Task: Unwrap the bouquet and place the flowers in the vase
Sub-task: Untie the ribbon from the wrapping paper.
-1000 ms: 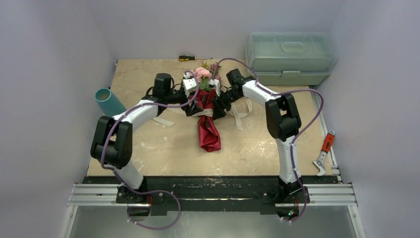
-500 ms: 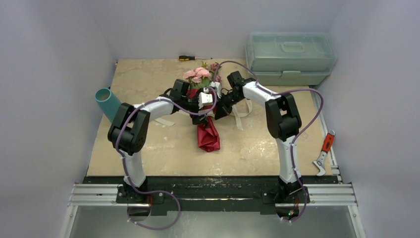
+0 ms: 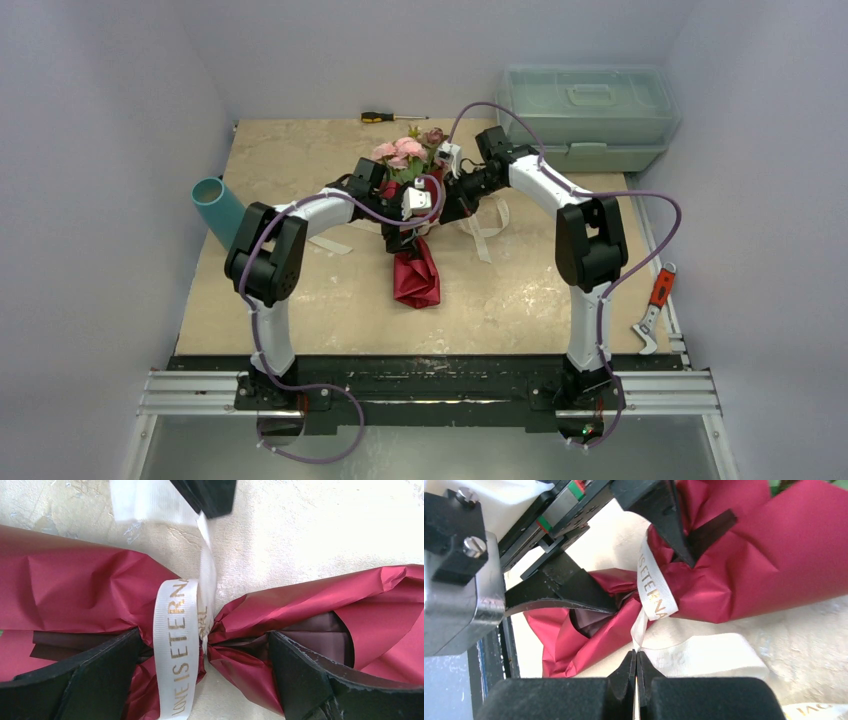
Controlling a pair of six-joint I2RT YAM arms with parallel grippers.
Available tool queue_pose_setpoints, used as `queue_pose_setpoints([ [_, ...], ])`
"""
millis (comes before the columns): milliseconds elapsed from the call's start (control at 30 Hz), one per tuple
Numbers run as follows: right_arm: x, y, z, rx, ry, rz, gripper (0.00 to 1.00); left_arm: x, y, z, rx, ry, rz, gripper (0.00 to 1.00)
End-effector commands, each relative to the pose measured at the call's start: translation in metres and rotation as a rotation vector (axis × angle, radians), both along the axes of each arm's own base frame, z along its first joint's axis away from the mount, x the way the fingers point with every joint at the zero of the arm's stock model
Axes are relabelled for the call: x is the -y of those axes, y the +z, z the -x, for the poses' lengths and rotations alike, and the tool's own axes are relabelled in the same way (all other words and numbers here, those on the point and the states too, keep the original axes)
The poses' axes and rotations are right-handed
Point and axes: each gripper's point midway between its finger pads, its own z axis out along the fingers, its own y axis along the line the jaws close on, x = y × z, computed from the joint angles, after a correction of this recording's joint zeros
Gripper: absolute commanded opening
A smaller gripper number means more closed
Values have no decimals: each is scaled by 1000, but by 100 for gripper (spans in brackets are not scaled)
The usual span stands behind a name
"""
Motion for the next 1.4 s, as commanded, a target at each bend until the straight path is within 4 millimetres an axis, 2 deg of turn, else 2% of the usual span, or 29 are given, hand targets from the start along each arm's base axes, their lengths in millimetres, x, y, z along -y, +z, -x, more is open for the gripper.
queue_pose_setpoints([
  [0, 13, 46, -8, 23, -38, -50, 0, -37, -44, 14, -149, 63, -134, 100],
  [100, 17, 36, -3, 7, -39, -23, 0, -39, -46, 14, -159, 66, -141, 100],
  [267, 32, 13, -13, 45, -95, 62, 0, -45, -48, 14, -183, 65, -161, 100],
  [433, 46, -22, -21, 93, -124, 186, 0, -44, -45, 16, -180, 59, -151, 100],
  [533, 34, -37, -12, 89, -91, 201, 0, -40, -43, 13, -177, 67, -127, 100],
  [667, 11, -39, -9, 66, -73, 158, 0, -37, -42, 12, -175, 68, -113, 100],
  [700, 10, -39, -11, 66, -70, 159, 5, -37, -41, 12, -173, 64, -110, 100],
  [733, 7, -40, -12, 61, -61, 151, 16, -37, -41, 13, -173, 63, -111, 100],
  [800, 6, -41, -15, 73, -45, 148, 33, -37, -41, 14, -171, 59, -110, 100],
  [933, 0, -41, -21, 87, -24, 149, 50, -38, -41, 14, -167, 57, -111, 100],
  [1133, -15, -52, -18, 108, 43, 165, 55, -37, -40, 13, -158, 60, -107, 100],
  [1300, -16, -70, -10, 89, 80, 195, 59, -38, -41, 11, -155, 68, -111, 100],
  [1367, -17, -71, -5, 62, 100, 187, 62, -38, -41, 11, -154, 70, -112, 100],
])
